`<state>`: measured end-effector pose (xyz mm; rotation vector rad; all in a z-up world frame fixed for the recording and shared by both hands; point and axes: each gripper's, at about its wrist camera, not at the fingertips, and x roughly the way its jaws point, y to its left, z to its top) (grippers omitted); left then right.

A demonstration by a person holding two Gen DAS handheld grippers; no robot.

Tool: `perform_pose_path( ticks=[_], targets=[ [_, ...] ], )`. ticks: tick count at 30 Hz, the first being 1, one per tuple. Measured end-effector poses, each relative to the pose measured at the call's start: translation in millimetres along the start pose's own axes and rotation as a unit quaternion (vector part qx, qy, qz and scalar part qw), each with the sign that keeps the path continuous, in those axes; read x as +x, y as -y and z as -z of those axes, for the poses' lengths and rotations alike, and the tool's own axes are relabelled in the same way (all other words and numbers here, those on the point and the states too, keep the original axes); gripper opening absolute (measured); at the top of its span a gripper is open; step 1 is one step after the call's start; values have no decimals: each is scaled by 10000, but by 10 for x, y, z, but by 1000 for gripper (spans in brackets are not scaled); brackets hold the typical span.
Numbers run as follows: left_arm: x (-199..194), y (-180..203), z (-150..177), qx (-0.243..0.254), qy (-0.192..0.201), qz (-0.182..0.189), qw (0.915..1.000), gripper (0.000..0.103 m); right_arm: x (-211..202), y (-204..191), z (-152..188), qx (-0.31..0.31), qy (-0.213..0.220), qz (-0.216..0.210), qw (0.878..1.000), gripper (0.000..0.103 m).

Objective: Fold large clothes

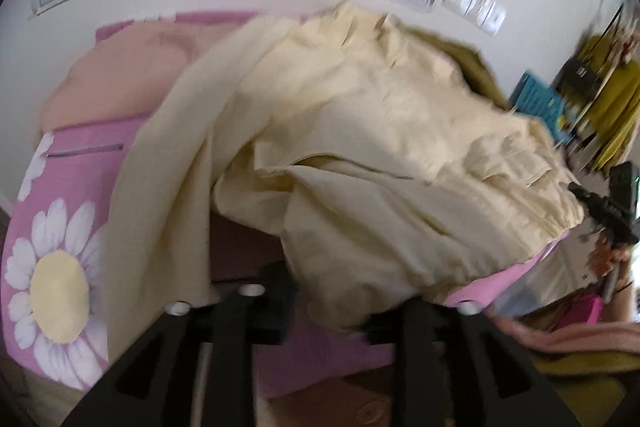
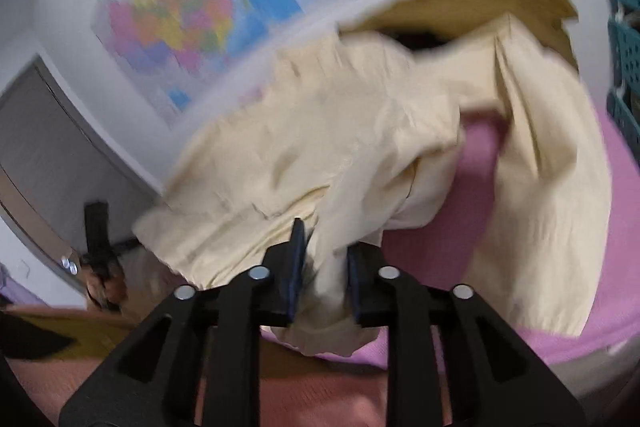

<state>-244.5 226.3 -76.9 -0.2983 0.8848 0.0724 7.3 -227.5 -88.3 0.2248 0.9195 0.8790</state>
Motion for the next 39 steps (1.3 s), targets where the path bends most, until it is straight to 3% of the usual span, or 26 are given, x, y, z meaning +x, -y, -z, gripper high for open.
perform_pose_path(
  ticks=[1, 2, 3, 6, 8, 9, 11, 13, 17, 20, 23, 25, 27, 32, 35, 36, 39],
  targets=[
    [87, -23, 9, 63, -108, -139, 9998, 46, 57, 49, 12, 7, -131, 336, 9993, 34],
    [140, -21, 8, 171, -175, -262, 9994, 52, 121, 89, 20, -16, -300, 841, 9960, 41],
    [152, -5, 12, 300, -181, -290, 9990, 52, 123, 83, 3, -71, -297, 1036, 9942, 56],
    [-36, 86, 37, 938, 160, -199, 9953, 55, -48, -78, -170, -432, 134, 1307, 9904, 58],
    [-313, 84, 42, 1148, 614, 56, 9915, 68, -112, -268, -324, -806, 440, 1220, 9883, 58],
    [-452, 82, 41, 1277, 867, 219, 9878, 69, -73, -330, -399, -929, 492, 1133, 9880, 58],
    [-722, 95, 41, 1415, 1448, 498, 9780, 85, 111, -477, -514, -1234, 473, 961, 9866, 59],
    [-800, 129, -29, 1404, 1702, 591, 9736, 86, 505, -594, -702, -1509, 298, 1012, 9829, 59],
    [-393, 363, -362, 1624, 1273, -32, 9785, 86, 1229, -650, -1057, -1932, -1, 1686, 9666, 59],
    [11, 464, -654, 1771, 792, -281, 9806, 80, 1585, -515, -1313, -1682, -217, 1763, 9696, 58],
    [384, 512, -945, 1825, 492, -276, 9816, 77, 1850, -404, -1457, -1635, -503, 1859, 9676, 40],
    [674, 545, -1128, 1749, 232, -339, 9837, 74, 1986, -332, -1512, -1564, -720, 1790, 9687, 3],
    [893, 554, -1254, 1631, 30, -407, 9858, 70, 2081, -301, -1569, -1696, -725, 1952, 9633, 1],
    [1282, 598, -1550, 1491, -203, -501, 9873, 68, 2050, -250, -1775, -1522, -378, 1953, 9681, 1],
    [1290, 653, -1591, 1470, -141, -428, 9881, 69, 1938, -141, -1713, -1308, -487, 1790, 9739, 19],
    [1265, 683, -1585, 1533, -89, -419, 9873, 70, 1787, -133, -1666, -1273, -433, 1617, 9776, 35],
    [1251, 818, -1580, 1740, -24, -386, 9840, 75, 1092, -142, -1485, -1463, 202, 1669, 9748, 60]
  ],
)
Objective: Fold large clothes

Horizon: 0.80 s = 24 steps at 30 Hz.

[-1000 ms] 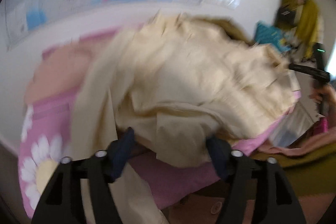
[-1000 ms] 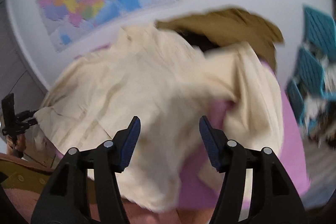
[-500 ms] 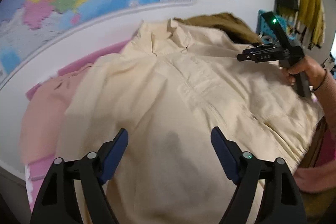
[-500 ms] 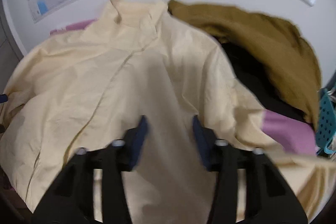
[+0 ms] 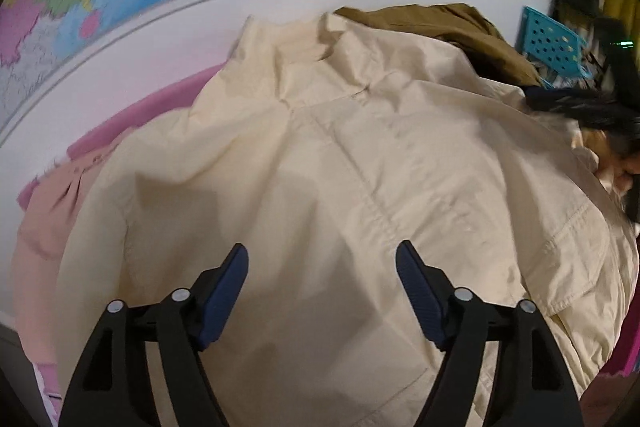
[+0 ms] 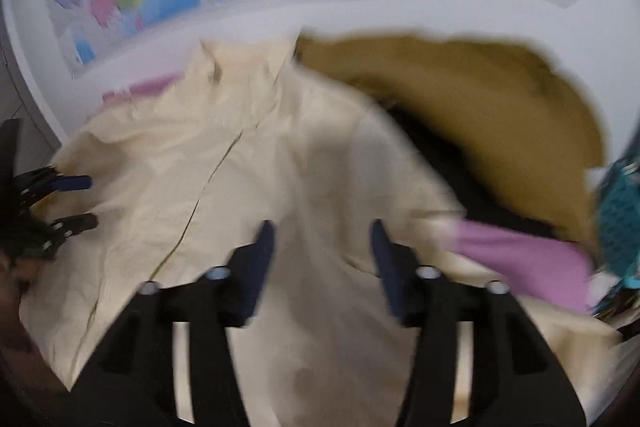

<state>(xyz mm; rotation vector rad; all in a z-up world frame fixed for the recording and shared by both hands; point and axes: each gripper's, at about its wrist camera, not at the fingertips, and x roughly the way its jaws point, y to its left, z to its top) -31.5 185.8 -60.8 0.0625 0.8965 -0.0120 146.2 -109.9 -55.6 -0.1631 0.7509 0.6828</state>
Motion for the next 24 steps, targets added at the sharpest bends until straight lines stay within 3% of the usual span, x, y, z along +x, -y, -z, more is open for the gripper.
perform_pose_path(
  ticks=[4, 7, 9, 11, 12, 13, 14, 16, 20, 22, 24],
  targets=[
    [43, 150, -55, 218, -27, 109, 9997, 77, -820, 467, 459, 400, 449, 673, 9959, 76],
    [114, 256, -103, 344, -91, 204, 9992, 79, -962, 772, 797, 705, 184, 1151, 9907, 85],
    [155, 351, -140, 415, -120, 270, 9987, 79, -929, 986, 978, 1046, 24, 1117, 9882, 85],
    [193, 449, -192, 453, -130, 363, 9982, 81, -799, 1149, 1124, 1307, -206, 947, 9867, 72],
    [205, 496, -222, 461, -129, 387, 9981, 81, -745, 1211, 1160, 1380, -290, 872, 9862, 53],
    [216, 547, -255, 475, -135, 424, 9979, 81, -694, 1277, 1178, 1457, -362, 591, 9869, 26],
    [222, 595, -283, 499, -130, 451, 9976, 81, -709, 1279, 1173, 1467, -331, 508, 9873, 14],
    [226, 683, -349, 562, -117, 486, 9972, 81, -922, 1367, 1076, 1429, -44, 549, 9882, 9],
    [234, 882, -520, 780, -60, 532, 9955, 82, -1569, 1504, 824, 1484, 870, 347, 9845, 8],
    [277, 991, -657, 874, -46, 616, 9943, 82, -1679, 1405, 722, 1272, 930, 206, 9873, 8],
    [346, 1097, -814, 919, -71, 782, 9927, 82, -1645, 1299, 646, 982, 666, 243, 9926, 8]
  ],
)
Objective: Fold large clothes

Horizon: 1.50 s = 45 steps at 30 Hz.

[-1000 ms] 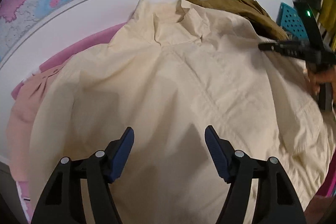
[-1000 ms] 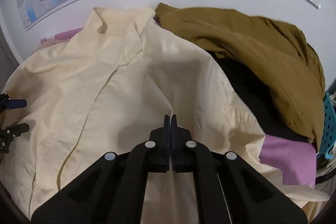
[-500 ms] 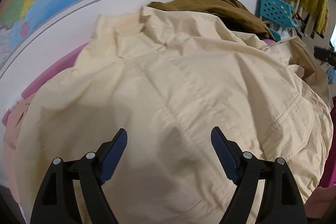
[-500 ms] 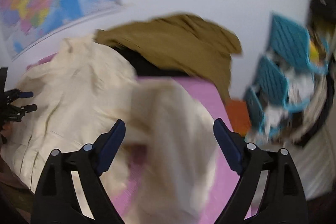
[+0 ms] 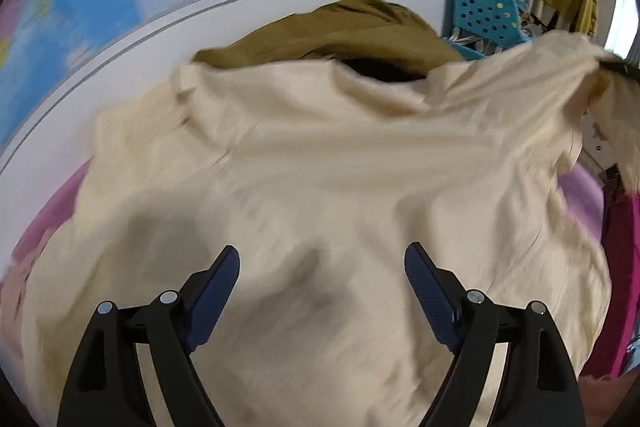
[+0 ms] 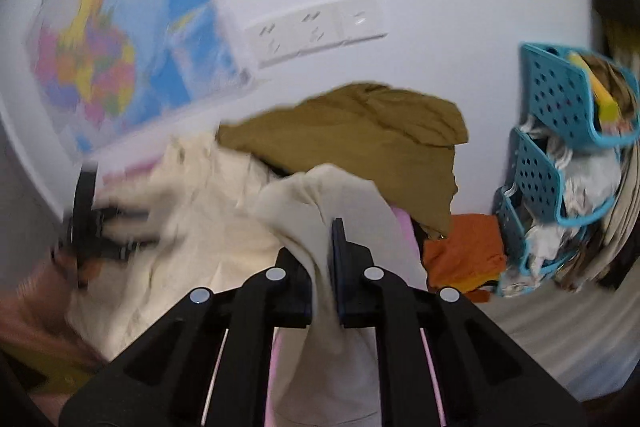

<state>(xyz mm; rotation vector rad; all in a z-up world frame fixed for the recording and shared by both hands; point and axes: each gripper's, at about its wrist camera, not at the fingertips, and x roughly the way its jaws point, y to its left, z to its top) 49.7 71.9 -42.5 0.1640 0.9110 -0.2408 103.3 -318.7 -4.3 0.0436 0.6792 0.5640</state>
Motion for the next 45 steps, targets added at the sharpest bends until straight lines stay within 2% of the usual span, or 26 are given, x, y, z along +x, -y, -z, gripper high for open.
perform_pose_path(
  ticks=[3, 6, 9, 13, 17, 20, 21, 22, 23, 24, 26, 27, 29, 32, 33, 34, 35, 36, 38, 40, 43, 45],
  targets=[
    [220, 122, -291, 40, -44, 107, 9999, 81, 52, -56, -13, -116, -266, -102, 9995, 9],
    [565, 292, -577, 20, -252, 395, 9989, 79, -49, -142, 4, -133, -190, -249, 9994, 9],
    [878, 409, -764, -44, -515, 614, 9968, 68, -154, -353, 8, -385, -117, -331, 9986, 9],
    [1106, 474, -1031, -60, -425, 587, 9974, 66, -155, -872, -54, -1108, -177, -479, 9925, 9],
    [1171, 310, -1221, -602, -413, 1070, 9916, 64, 79, -1424, -134, -1752, -429, -817, 9802, 12],
    [1098, 142, -1195, -795, -423, 1472, 9850, 65, 430, -1785, -122, -2052, -813, -1188, 9681, 19],
    [1050, 54, -1166, -904, -402, 1671, 9810, 66, 521, -1873, -83, -2088, -915, -1230, 9659, 27],
    [1006, -40, -1140, -980, -355, 1837, 9774, 66, 640, -1952, -61, -2081, -1051, -1343, 9631, 44],
    [906, -195, -1075, -1059, -201, 1933, 9752, 68, 816, -2062, -12, -2029, -1279, -1615, 9573, 51],
    [831, -310, -1034, -1128, -78, 1893, 9754, 71, 902, -2121, 23, -2053, -1387, -1709, 9536, 55],
    [648, -630, -844, -1370, 121, 1890, 9723, 81, 1082, -2243, 104, -2086, -1498, -1888, 9478, 57],
    [577, -739, -753, -1440, 151, 1917, 9707, 81, 1124, -2267, 123, -2063, -1505, -1991, 9461, 60],
    [410, -921, -531, -1509, 108, 1740, 9731, 81, 1164, -2235, 106, -1903, -1423, -2219, 9457, 60],
    [157, -938, -186, -1315, 109, 1674, 9770, 85, 1125, -1942, -41, -1319, -1117, -2463, 9537, 60],
    [101, -895, -97, -1216, 60, 1748, 9770, 86, 1117, -1855, -77, -1252, -995, -2360, 9585, 60],
    [59, -844, -35, -1119, 8, 1789, 9775, 87, 1125, -1711, -128, -1200, -769, -1926, 9709, 61],
    [-12, -782, 66, -1031, -4, 1861, 9771, 87, 1185, -1587, -175, -1068, -722, -1593, 9788, 63],
    [-74, -729, 141, -980, 3, 2005, 9748, 87, 1266, -1468, -199, -964, -741, -1256, 9846, 63],
    [-235, -637, 300, -887, 47, 2419, 9662, 89, 1464, -1223, -223, -627, -865, -884, 9903, 63],
    [-362, -549, 392, -810, 155, 2762, 9576, 96, 1735, -988, -191, -275, -1095, -653, 9915, 64],
    [-445, -323, 519, -478, 58, 2753, 9602, 96, 2067, -657, -86, 257, -1390, -520, 9886, 69],
    [-313, -179, 616, -387, -339, 2834, 9576, 96, 2168, -511, 18, 616, -1471, -544, 9857, 73]
  ],
)
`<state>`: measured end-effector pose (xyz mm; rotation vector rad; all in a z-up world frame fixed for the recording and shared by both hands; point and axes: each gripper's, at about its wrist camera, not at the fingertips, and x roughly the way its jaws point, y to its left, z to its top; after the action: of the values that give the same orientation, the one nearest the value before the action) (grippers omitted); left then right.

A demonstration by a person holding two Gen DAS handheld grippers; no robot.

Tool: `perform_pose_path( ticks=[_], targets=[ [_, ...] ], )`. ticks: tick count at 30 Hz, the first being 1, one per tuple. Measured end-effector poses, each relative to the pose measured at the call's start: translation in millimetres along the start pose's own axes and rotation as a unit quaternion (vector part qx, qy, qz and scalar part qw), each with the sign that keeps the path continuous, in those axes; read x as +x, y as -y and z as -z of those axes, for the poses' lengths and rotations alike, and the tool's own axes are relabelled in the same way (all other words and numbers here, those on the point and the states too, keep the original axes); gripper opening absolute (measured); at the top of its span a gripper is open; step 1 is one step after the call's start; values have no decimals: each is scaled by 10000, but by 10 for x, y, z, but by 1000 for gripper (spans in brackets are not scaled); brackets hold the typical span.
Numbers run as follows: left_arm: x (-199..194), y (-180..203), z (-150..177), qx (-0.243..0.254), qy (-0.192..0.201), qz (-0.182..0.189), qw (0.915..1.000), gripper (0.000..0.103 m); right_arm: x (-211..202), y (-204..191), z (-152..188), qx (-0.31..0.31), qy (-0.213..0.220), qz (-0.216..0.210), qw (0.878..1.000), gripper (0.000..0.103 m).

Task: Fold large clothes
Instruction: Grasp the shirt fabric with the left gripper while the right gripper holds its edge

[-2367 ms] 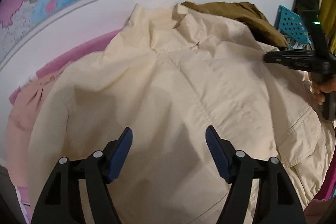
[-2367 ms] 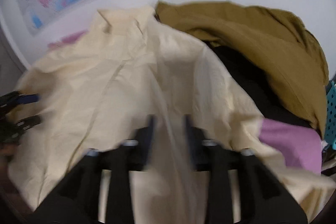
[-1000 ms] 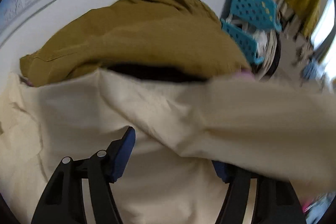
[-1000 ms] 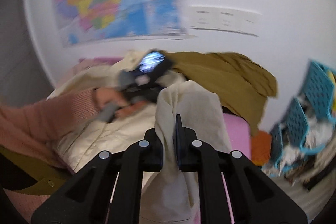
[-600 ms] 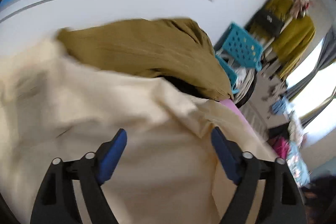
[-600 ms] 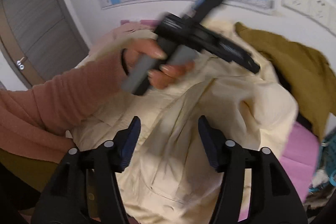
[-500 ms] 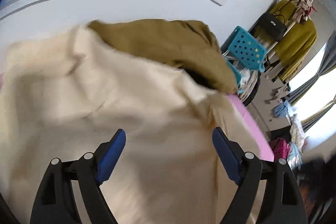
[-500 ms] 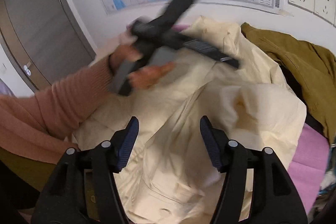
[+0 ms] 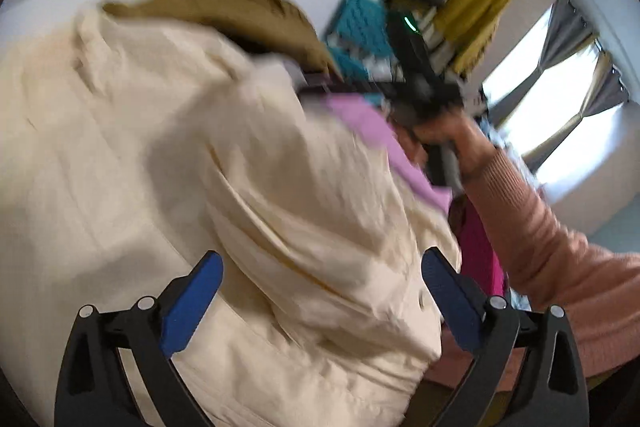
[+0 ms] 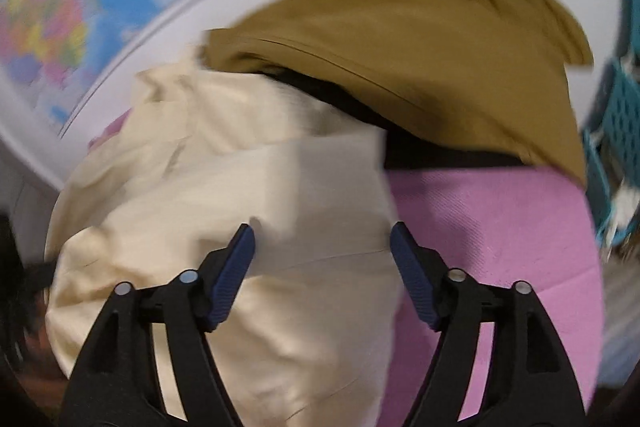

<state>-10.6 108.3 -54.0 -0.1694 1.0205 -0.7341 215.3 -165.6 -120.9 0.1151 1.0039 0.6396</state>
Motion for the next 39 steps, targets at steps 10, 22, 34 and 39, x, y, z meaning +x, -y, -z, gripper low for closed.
perform_pose_path(
  ticks=[10, 22, 34, 39],
  targets=[
    [-160, -266, 128, -49, -146, -1024, 9946, 13, -241, 42, 24, 29, 208, -1410, 9898, 9],
    [-919, -958, 168, -388, 53, -3490, 9363, 63, -118, -22, -24, -169, 148, -728, 9971, 15],
    [-674, -1025, 428, -905, 8, -2768, 9567, 36, -72, -111, 35, -234, 124, -696, 9972, 20],
    [-1141, -1359, 343, -1690, 823, -2916, 9379, 9, -163, -139, 4, -207, 343, -733, 9965, 7]
  ],
)
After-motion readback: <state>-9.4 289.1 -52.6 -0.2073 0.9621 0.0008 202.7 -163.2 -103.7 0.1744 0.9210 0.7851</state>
